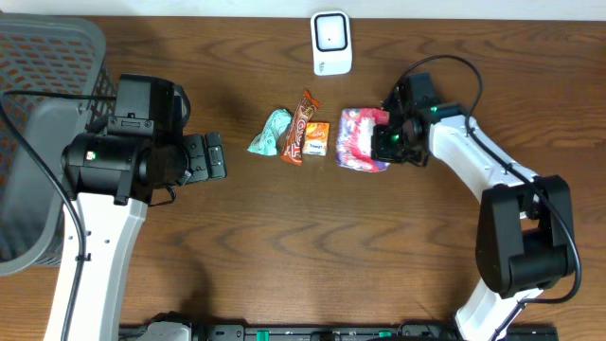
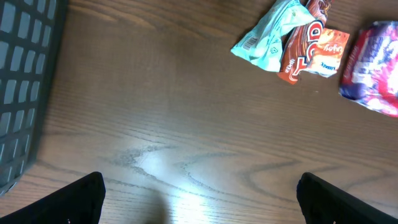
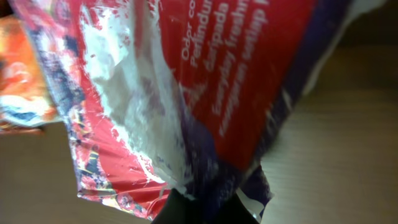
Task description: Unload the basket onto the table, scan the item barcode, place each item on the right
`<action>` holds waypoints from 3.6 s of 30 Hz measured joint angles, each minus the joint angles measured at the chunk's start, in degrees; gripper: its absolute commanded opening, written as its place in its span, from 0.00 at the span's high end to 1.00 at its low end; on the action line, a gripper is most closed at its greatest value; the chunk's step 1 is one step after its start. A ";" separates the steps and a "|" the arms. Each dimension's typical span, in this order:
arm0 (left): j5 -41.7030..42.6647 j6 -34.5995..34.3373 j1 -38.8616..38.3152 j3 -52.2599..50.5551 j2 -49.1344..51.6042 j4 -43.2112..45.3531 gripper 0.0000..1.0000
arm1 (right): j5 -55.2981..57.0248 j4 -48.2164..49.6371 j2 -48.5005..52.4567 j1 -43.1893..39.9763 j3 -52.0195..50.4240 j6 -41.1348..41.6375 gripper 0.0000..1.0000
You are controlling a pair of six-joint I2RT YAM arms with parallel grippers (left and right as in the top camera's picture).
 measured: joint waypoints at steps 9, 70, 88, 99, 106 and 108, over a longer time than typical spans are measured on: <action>0.00 0.00 0.00 0.00 0.00 0.00 0.02 | 21.51 -12.04 -2.32 3.45 6.99 1.77 0.99; 0.00 0.00 0.00 0.00 0.00 0.00 0.02 | 45.38 -18.58 -0.96 18.21 18.47 9.27 0.83; 0.00 0.00 0.00 0.00 0.00 0.00 0.02 | 9.55 -10.69 -0.94 -2.10 11.04 1.27 0.96; -0.02 0.00 0.00 0.02 0.00 0.00 0.02 | 0.46 -6.93 -0.92 2.29 6.38 0.50 0.96; 0.00 0.00 0.00 0.00 0.00 0.00 0.02 | -1.60 -4.50 -0.92 8.28 6.36 0.04 0.78; 0.00 0.00 0.00 0.02 0.00 0.00 0.02 | -1.62 -3.76 -0.92 9.90 6.34 0.00 0.74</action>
